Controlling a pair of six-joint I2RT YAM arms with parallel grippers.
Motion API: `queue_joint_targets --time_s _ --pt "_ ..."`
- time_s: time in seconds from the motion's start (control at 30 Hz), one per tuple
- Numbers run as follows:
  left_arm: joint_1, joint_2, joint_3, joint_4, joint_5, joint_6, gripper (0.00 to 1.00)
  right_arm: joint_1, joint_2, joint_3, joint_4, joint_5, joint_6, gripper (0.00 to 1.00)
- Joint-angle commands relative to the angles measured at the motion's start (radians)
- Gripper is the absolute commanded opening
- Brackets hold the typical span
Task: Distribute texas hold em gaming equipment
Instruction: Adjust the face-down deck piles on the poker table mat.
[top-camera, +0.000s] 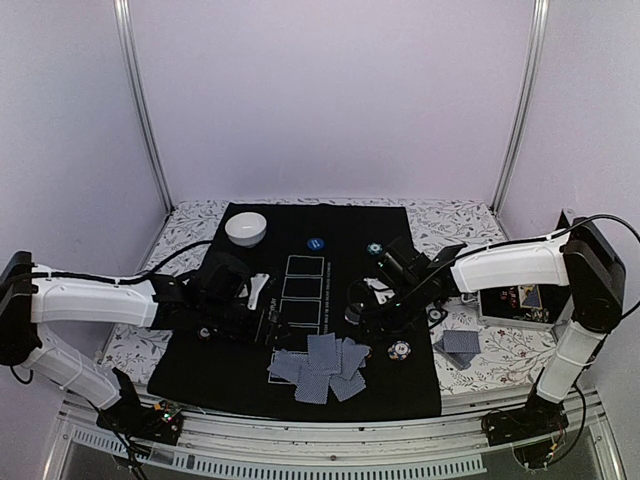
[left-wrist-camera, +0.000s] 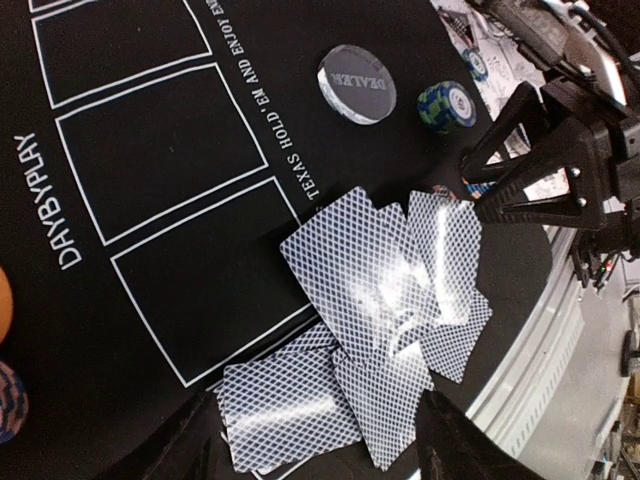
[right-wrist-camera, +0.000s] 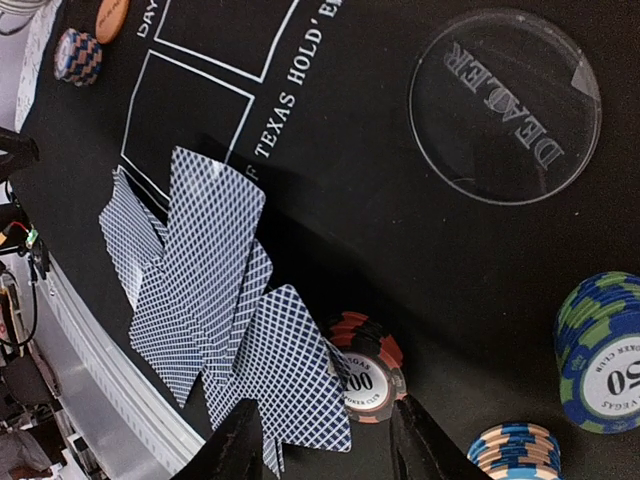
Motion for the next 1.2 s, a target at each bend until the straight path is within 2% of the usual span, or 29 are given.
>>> queue_joint_targets --time_s 0.0,0.1,0.3,0.4,0.5,0.57,0.8,1.0,1.17 --pt "-0.008 0.047 -0.011 0.033 0.037 0.005 0.69 0.012 0.042 0.028 -0.002 -0.021 -0.033 0.46" --pt "-0.008 0.070 -0.008 0.036 0.046 0.009 0.69 0.013 0.063 0.033 -0.009 -0.034 -0.047 0.45" --pt "-0.006 0.087 -0.008 0.046 0.052 0.022 0.69 0.015 0.103 0.056 0.002 -0.115 -0.053 0.30" --pt "-0.006 0.085 -0.009 0.042 0.050 0.027 0.69 0.015 0.098 0.055 0.002 -0.131 -0.049 0.22" --pt "-0.005 0.080 -0.010 0.042 0.050 0.032 0.69 0.015 0.092 0.062 -0.019 -0.132 -0.050 0.07" --pt "-0.005 0.077 -0.009 0.043 0.052 0.037 0.69 0.013 0.079 0.063 -0.026 -0.126 -0.051 0.04" --pt "-0.003 0.076 -0.021 0.019 0.058 0.026 0.72 0.015 0.074 0.043 -0.009 -0.151 -0.045 0.06" --pt "-0.003 0.085 -0.057 -0.018 0.047 -0.013 0.78 0.032 0.073 0.016 0.066 -0.186 -0.001 0.18" --pt "-0.003 0.112 -0.089 0.045 0.104 -0.028 0.76 0.054 0.098 0.023 0.096 -0.176 0.015 0.23"
